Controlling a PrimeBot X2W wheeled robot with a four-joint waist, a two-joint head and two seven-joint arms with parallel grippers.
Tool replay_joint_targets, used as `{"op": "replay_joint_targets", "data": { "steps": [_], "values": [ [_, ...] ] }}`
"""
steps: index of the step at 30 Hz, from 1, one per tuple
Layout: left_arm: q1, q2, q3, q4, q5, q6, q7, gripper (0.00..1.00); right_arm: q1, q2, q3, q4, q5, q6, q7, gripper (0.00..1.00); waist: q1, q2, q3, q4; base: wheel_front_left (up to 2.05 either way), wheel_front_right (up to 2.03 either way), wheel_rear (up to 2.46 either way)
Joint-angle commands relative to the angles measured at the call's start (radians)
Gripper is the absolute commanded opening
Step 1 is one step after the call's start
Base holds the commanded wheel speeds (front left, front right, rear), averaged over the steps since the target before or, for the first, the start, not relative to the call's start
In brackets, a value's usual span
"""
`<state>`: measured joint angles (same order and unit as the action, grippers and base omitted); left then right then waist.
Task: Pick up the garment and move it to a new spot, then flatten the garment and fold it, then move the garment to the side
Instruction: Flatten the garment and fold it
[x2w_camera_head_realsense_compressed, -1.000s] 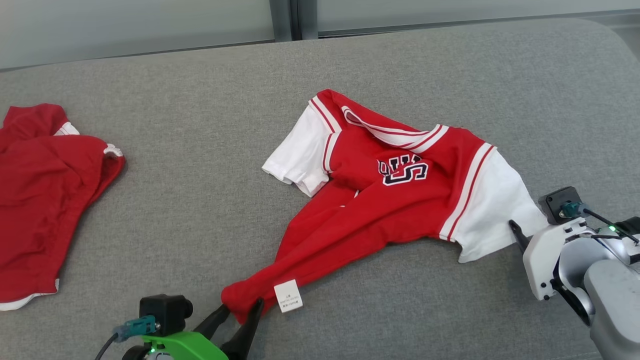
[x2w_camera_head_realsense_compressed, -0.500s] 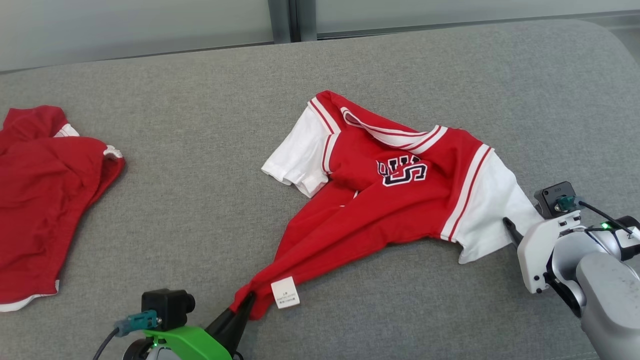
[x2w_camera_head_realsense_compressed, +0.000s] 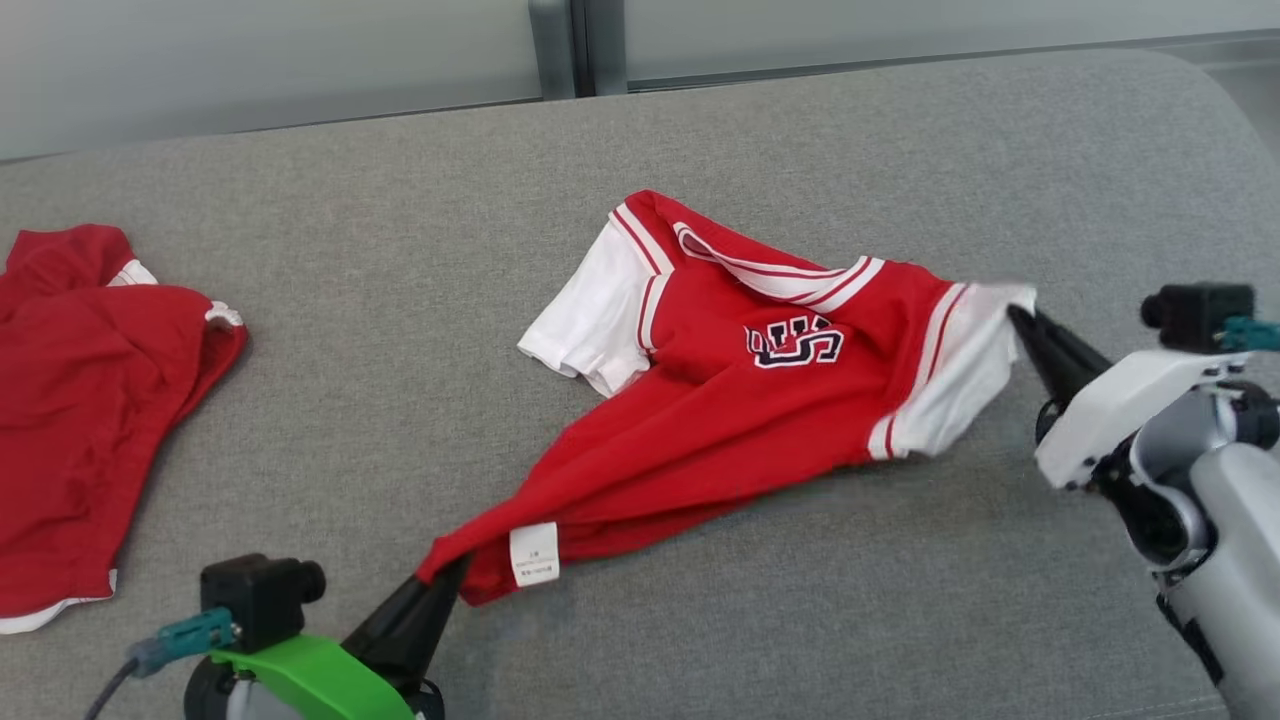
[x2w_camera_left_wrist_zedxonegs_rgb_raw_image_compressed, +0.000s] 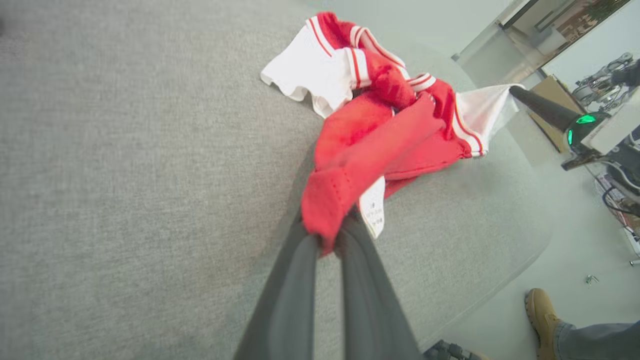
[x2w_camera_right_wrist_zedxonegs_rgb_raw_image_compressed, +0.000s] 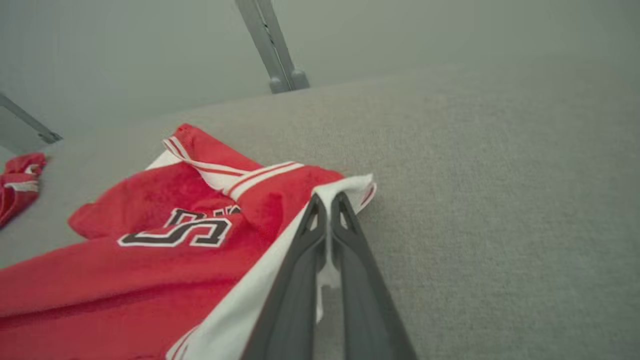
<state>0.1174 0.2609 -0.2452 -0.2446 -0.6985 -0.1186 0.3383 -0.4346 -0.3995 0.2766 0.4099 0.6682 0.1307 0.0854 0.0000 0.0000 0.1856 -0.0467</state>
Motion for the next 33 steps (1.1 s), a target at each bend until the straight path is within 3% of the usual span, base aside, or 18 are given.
{"op": "replay_joint_targets", "data": {
  "steps": [1, 3, 4, 10, 16, 21, 24, 29, 33],
  "values": [
    [0.012, 0.015, 0.022, -0.041, -0.018, 0.008, 0.002, 0.0, 0.016, -0.021, -0.036, -0.076, 0.077, 0.0, 0.0, 0.0, 0.0, 0.0, -0.012, -0.012, 0.0, 0.0, 0.0],
    [0.022, 0.031, 0.051, -0.114, -0.037, 0.019, 0.011, 0.0, 0.033, -0.051, -0.099, -0.198, 0.174, 0.0, 0.011, 0.0, 0.0, 0.0, -0.022, -0.022, 0.0, 0.0, 0.0],
    [0.022, 0.031, 0.051, -0.114, -0.037, 0.019, 0.011, 0.0, 0.033, -0.051, -0.099, -0.198, 0.174, 0.0, 0.011, 0.0, 0.0, 0.0, -0.022, -0.022, 0.0, 0.0, 0.0],
    [0.007, 0.108, 0.143, -0.33, -0.101, 0.03, 0.075, 0.0, 0.048, -0.107, -0.318, -0.515, 0.375, 0.0, 0.091, 0.0, 0.0, 0.0, -0.024, -0.046, 0.0, 0.0, 0.0],
    [-0.162, 0.221, 0.222, -0.455, -0.211, 0.023, 0.207, 0.0, -0.078, -0.088, -0.472, -0.647, 0.471, 0.0, 0.228, 0.0, 0.0, 0.0, 0.014, -0.047, 0.0, 0.0, 0.0],
    [-0.438, 0.31, 0.241, -0.364, -0.333, 0.05, 0.361, 0.0, -0.288, -0.015, -0.518, -0.572, 0.348, 0.0, 0.356, 0.0, 0.0, 0.0, 0.086, -0.042, 0.0, 0.0, 0.0],
    [-0.644, 0.339, 0.211, -0.255, -0.337, 0.066, 0.427, 0.0, -0.44, 0.082, -0.532, -0.503, 0.236, 0.0, 0.416, 0.0, 0.0, 0.0, 0.159, -0.031, 0.0, 0.0, 0.0],
    [-1.018, 0.3, 0.128, 0.019, -0.222, 0.08, 0.419, 0.0, -0.694, 0.254, -0.558, -0.383, 0.027, 0.0, 0.419, 0.0, 0.0, 0.0, 0.287, -0.011, 0.0, 0.0, 0.0],
    [-1.286, 0.24, 0.061, 0.246, -0.066, 0.039, 0.264, 0.0, -0.885, 0.326, -0.549, -0.277, -0.117, 0.0, 0.28, 0.0, 0.0, 0.0, 0.373, -0.006, 0.0, 0.0, 0.0]
  ]
}}
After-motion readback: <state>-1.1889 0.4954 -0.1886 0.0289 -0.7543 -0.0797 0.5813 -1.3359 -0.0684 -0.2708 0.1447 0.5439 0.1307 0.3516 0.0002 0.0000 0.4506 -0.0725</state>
